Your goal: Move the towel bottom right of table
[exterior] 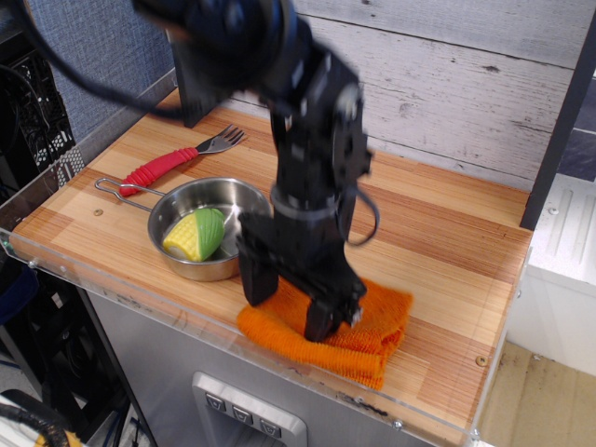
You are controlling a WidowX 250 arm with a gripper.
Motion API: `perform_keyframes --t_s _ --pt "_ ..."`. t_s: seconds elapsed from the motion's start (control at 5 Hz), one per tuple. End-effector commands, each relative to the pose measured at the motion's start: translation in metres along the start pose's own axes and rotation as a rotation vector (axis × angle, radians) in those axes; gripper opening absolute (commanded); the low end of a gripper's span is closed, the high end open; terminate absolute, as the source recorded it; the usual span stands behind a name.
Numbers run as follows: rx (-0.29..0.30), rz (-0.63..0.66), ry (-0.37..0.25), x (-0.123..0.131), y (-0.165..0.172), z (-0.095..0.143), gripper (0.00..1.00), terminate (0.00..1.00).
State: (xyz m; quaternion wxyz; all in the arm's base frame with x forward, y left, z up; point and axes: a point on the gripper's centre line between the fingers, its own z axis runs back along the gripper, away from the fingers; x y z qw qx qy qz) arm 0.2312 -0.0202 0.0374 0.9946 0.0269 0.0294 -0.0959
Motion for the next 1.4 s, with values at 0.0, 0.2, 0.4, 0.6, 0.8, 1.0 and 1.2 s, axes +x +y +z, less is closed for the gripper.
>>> perform_keyframes --t_s 0.0,0.2,0.4,0.6,0.8,1.0,1.2 --pt "-0.023 0.08 -0.207 0.027 0.025 0.086 1.0 0.0" --pt "-0.017 0.082 -0.252 0.034 0.036 0.106 1.0 0.0" --pt "0.009 0.072 -0.264 0.035 0.051 0.135 1.0 0.0" --pt "0.026 0.065 -0.233 0.035 0.069 0.149 1.0 0.0" --pt "0.019 0.039 -0.179 0.037 0.078 0.146 1.0 0.0" --pt "0.019 0.039 -0.179 0.037 0.078 0.146 1.0 0.0" --pt "0.019 0.039 -0.179 0.037 0.078 0.146 1.0 1.0"
